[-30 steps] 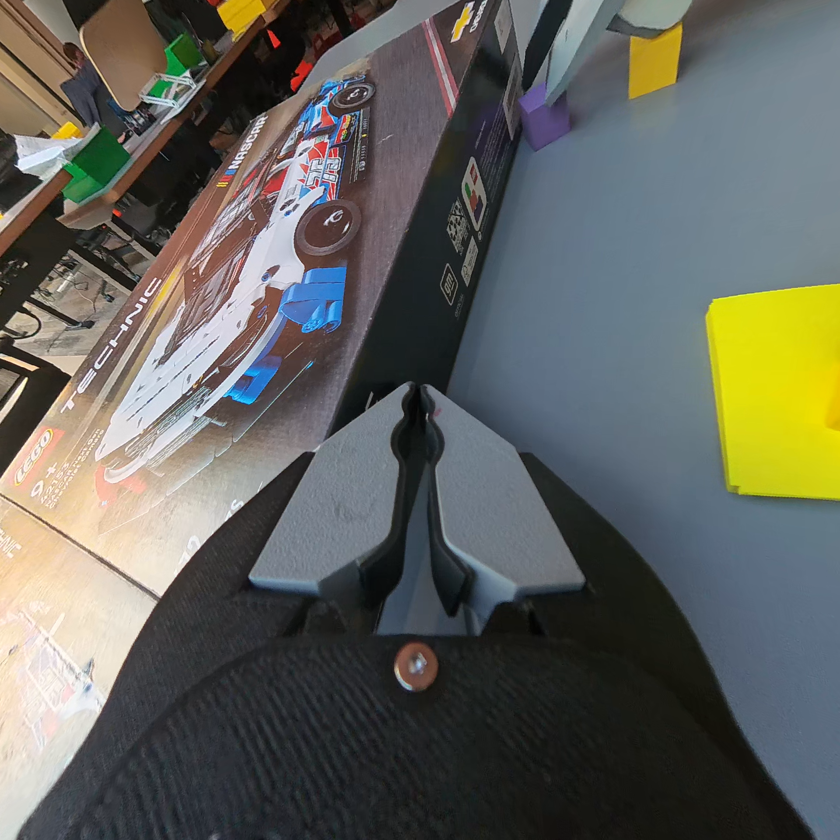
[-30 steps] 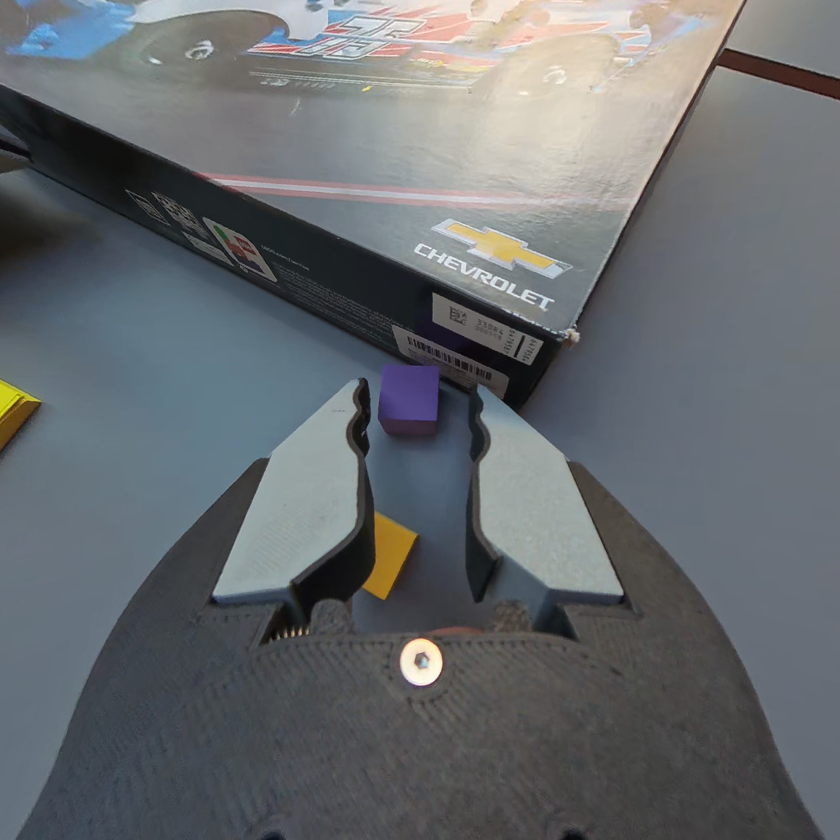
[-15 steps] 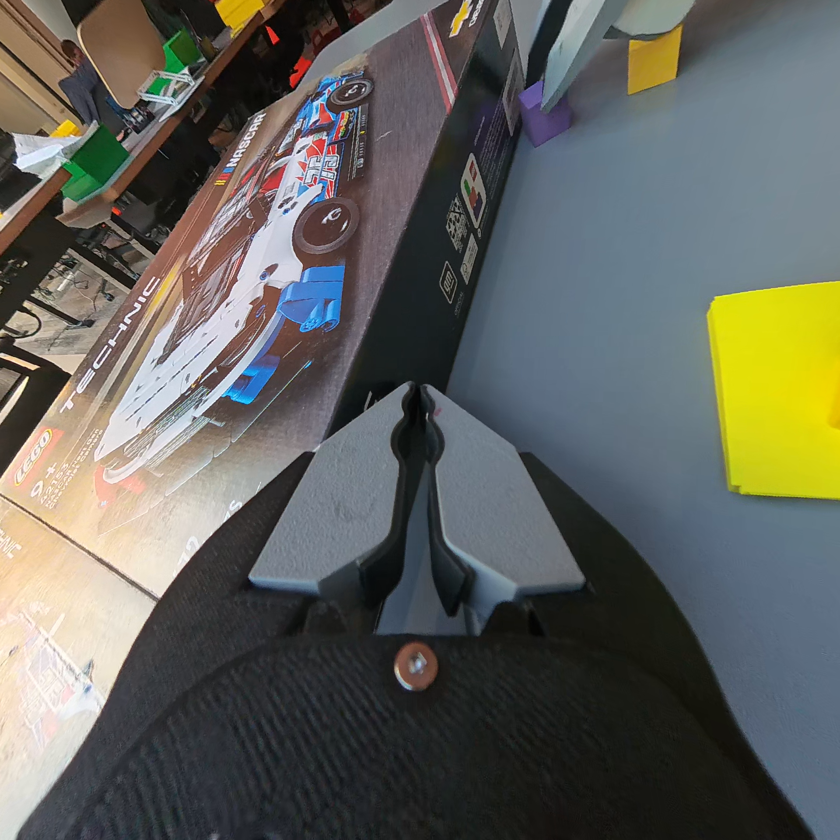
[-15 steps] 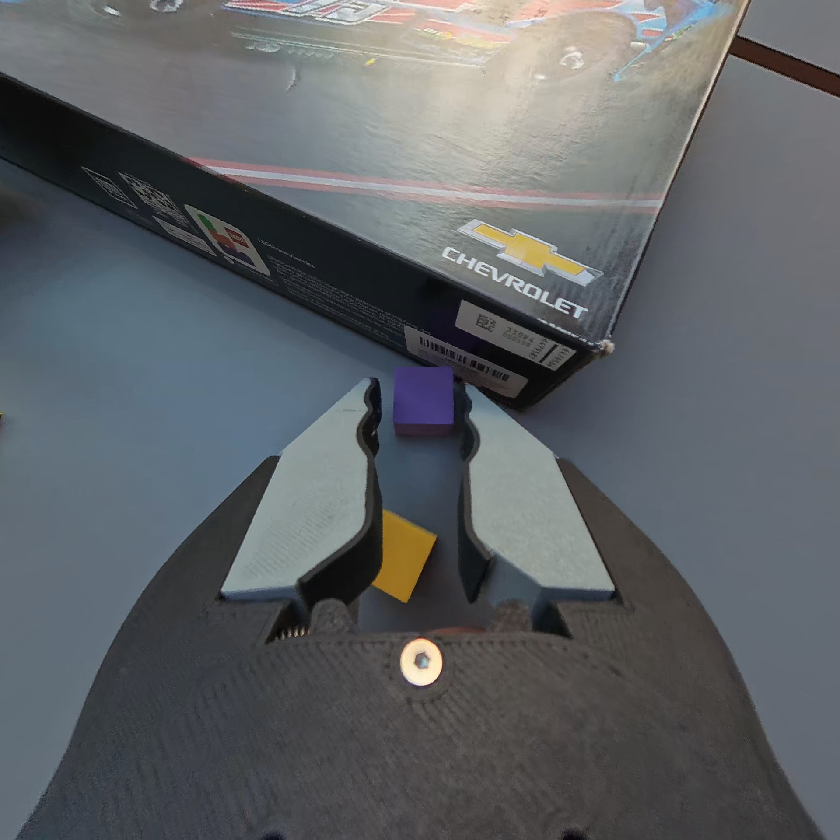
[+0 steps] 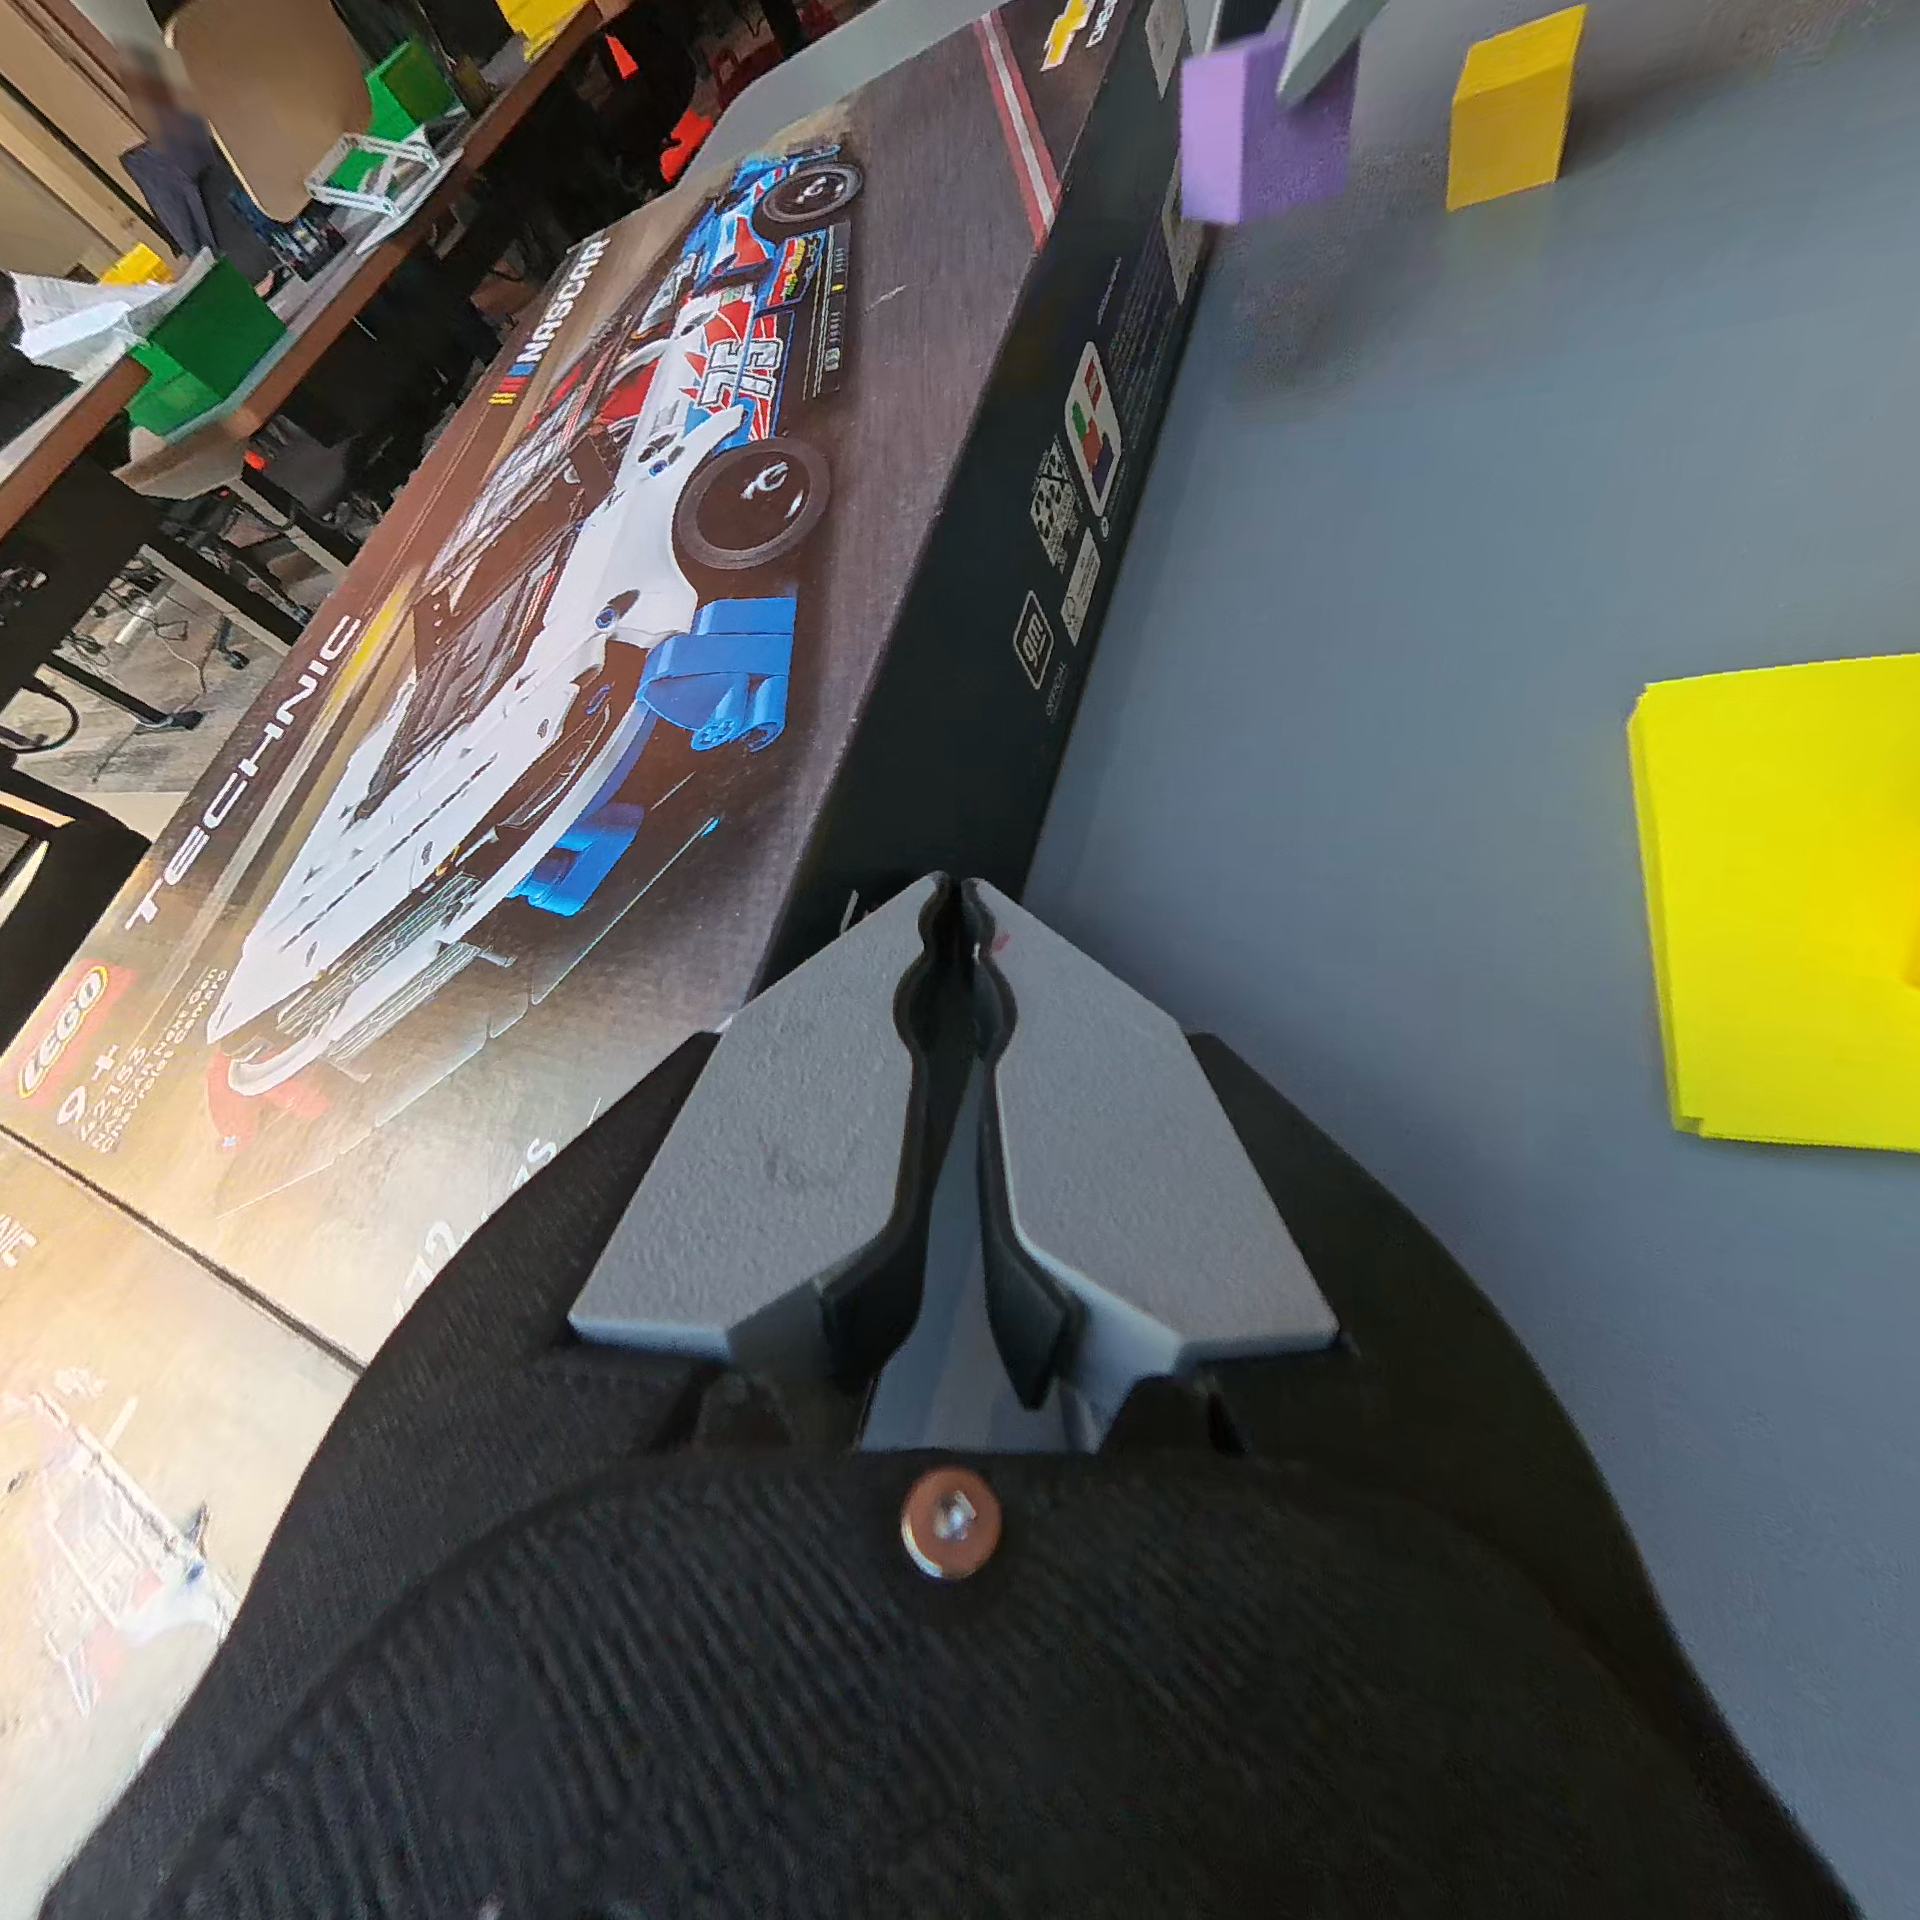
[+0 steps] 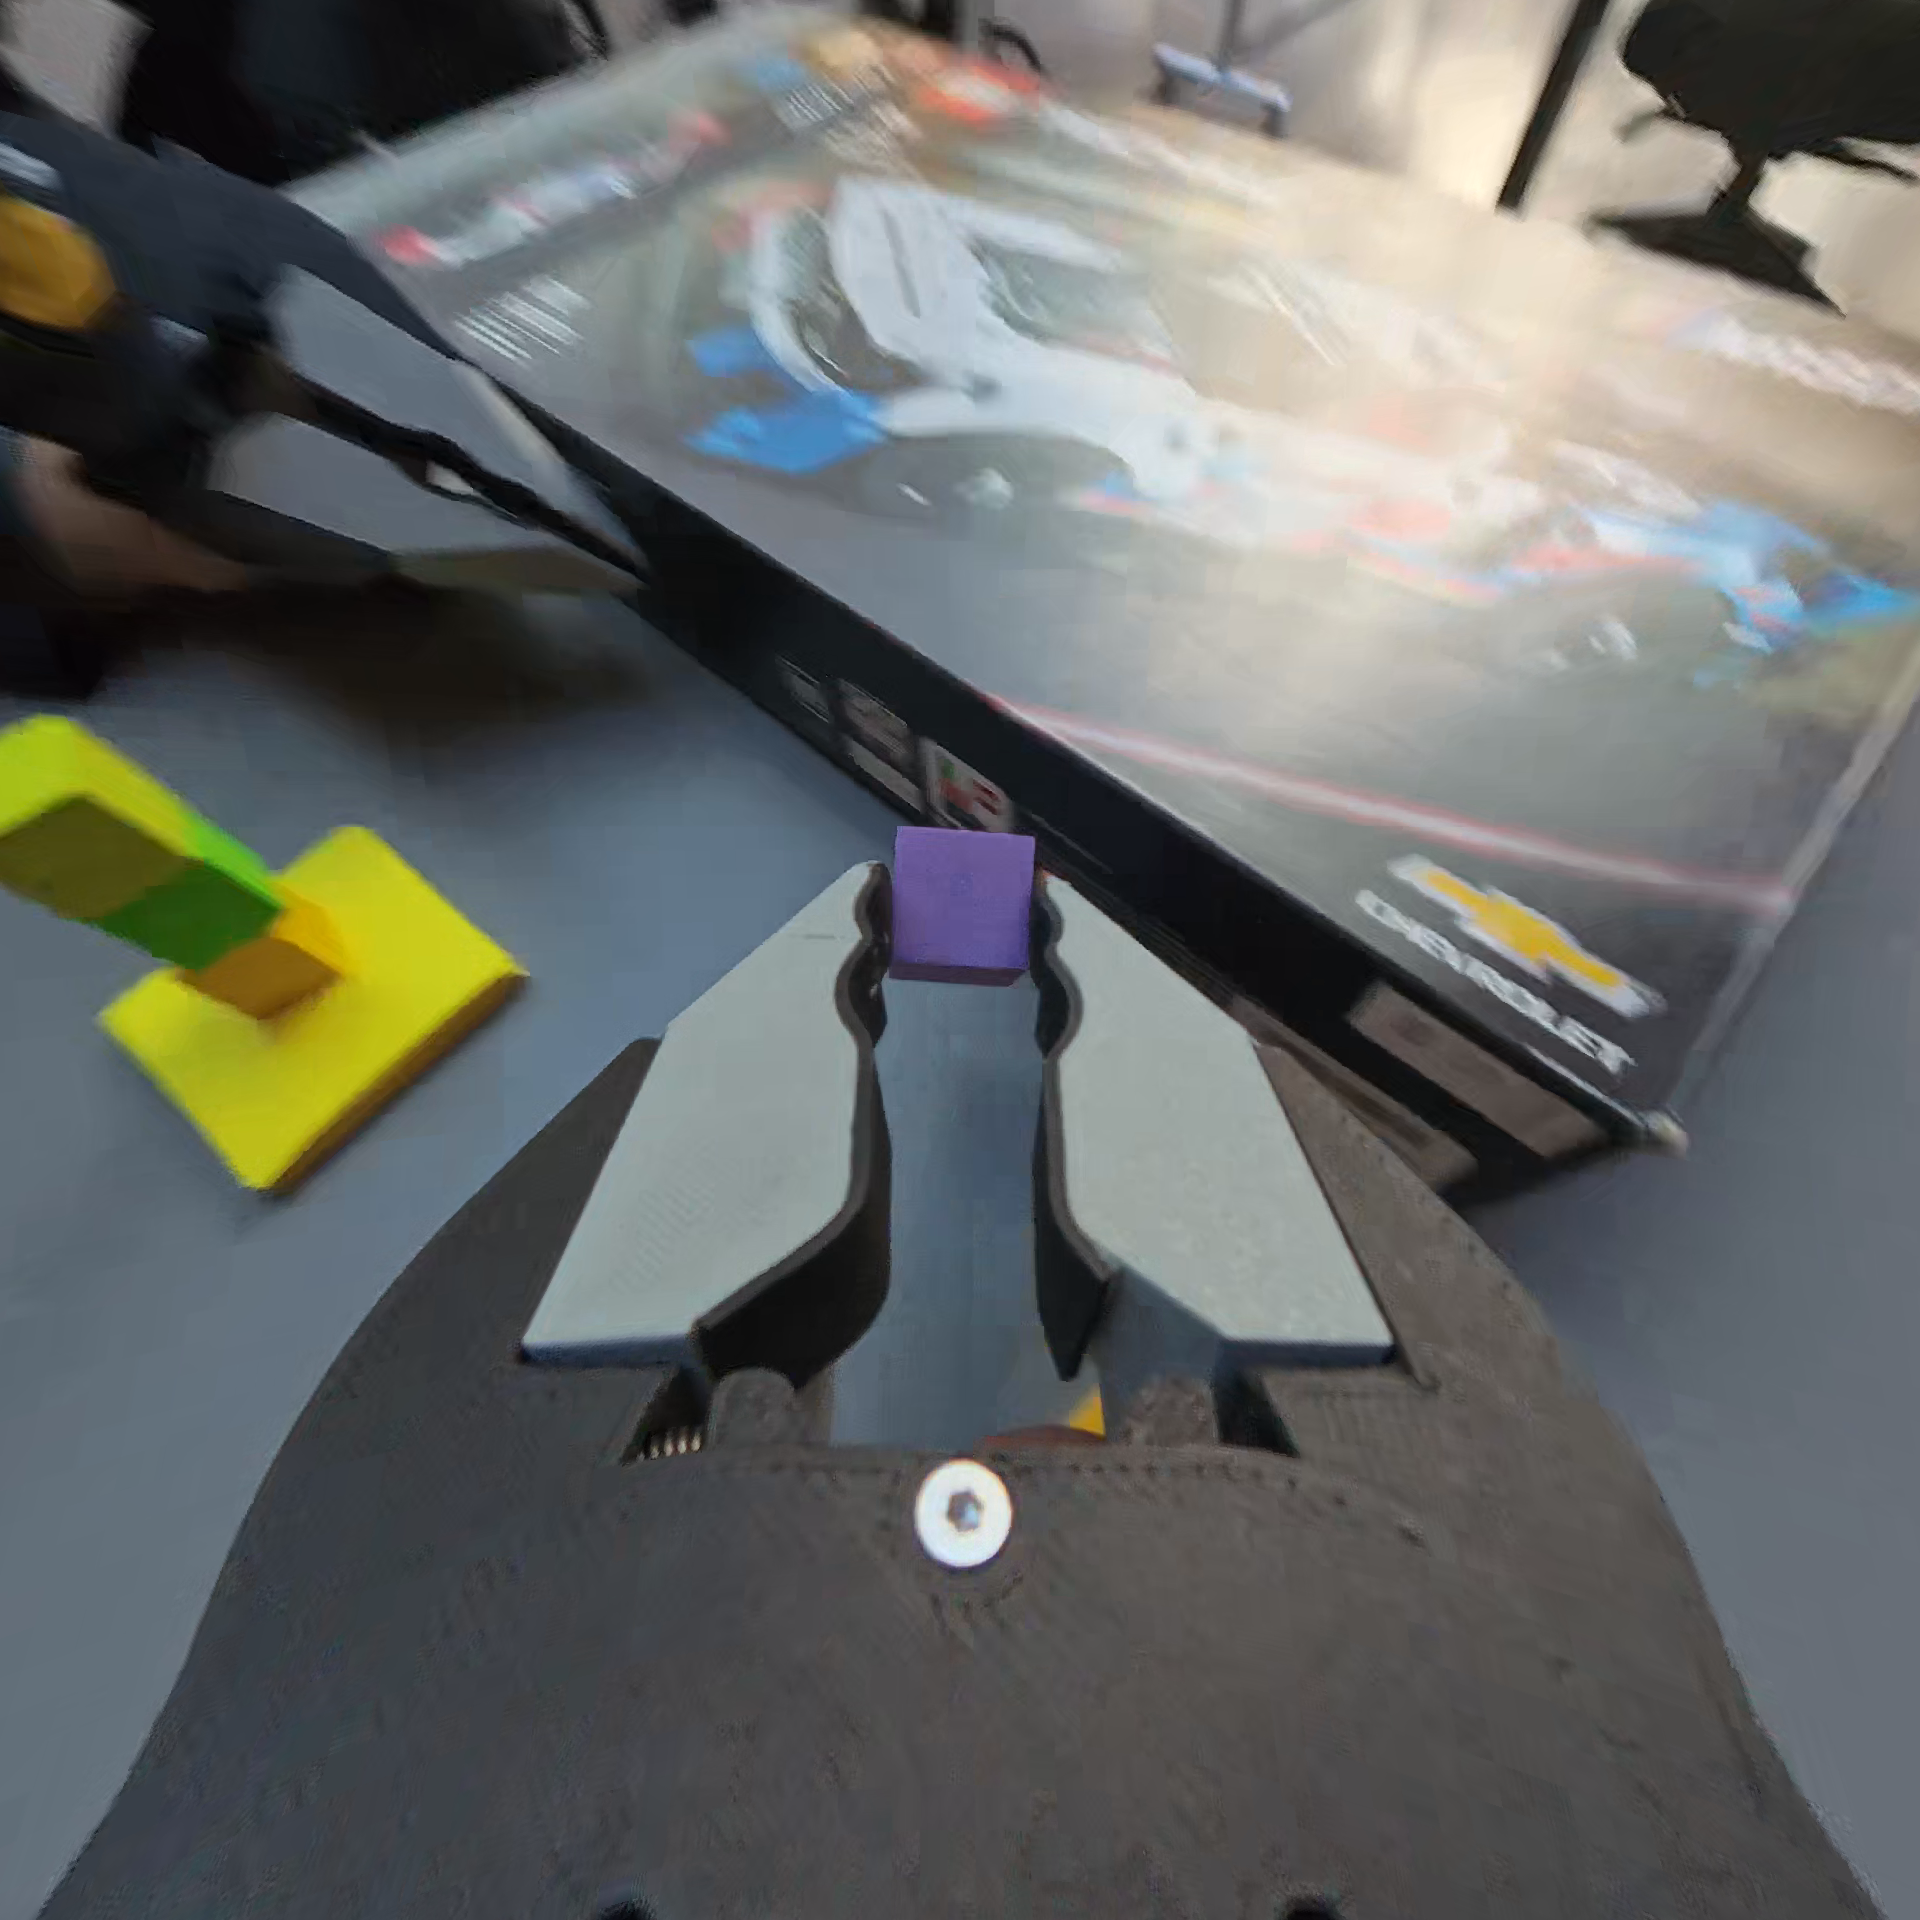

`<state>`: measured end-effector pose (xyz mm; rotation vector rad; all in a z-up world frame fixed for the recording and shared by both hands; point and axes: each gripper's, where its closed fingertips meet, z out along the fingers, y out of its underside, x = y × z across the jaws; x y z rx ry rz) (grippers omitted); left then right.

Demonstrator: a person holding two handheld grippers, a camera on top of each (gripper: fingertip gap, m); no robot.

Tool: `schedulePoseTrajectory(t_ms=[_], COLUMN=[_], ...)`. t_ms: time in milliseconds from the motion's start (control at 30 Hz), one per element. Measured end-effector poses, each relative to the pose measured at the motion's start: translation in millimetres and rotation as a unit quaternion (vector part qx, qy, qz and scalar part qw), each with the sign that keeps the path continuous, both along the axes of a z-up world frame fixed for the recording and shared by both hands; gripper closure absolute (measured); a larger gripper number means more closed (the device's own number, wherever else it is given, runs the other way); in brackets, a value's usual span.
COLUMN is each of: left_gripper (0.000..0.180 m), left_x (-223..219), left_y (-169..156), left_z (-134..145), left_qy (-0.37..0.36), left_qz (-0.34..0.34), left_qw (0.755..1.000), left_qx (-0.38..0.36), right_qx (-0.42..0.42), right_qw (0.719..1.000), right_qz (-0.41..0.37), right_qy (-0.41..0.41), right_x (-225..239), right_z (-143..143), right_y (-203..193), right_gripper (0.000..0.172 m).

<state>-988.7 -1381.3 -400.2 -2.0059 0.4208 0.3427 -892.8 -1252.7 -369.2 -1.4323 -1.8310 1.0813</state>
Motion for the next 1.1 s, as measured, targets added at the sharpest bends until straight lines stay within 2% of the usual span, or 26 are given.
schedulePoseTrajectory(t_ms=[67,133,300,500,667,1000,1100], left_gripper=[0.18,0.18,0.18,0.18,0.18,0.18,0.18], left_x=[0,0,0,2,2,1,1], left_y=[0,0,0,0,0,0,0], left_z=[0,-1,0,-2,0,1,1], left_qy=[0.0,0.0,-0.002,0.002,-0.003,-0.009,-0.005], left_qz=[0.0,0.001,0.0,-0.007,-0.009,-0.006,-0.006], left_qw=[1.0,1.0,1.0,1.0,1.0,1.0,1.0], left_qx=[-0.001,-0.003,0.0,-0.006,-0.001,0.002,0.001], right_qx=[-0.035,-0.033,-0.011,0.019,0.086,0.105,0.103], right_qw=[0.993,0.984,0.968,0.945,0.935,0.932,0.93], right_qz=[0.09,0.156,0.246,0.325,0.343,0.338,0.345], right_qy=[0.063,0.08,0.045,0.023,-0.025,-0.071,-0.069], right_x=[3,8,18,29,34,34,34], right_z=[26,33,34,77,65,34,34], right_y=[-41,-74,-121,-165,-189,-193,-195], right_gripper=[0.148,0.148,0.148,0.148,0.148,0.148,0.147])
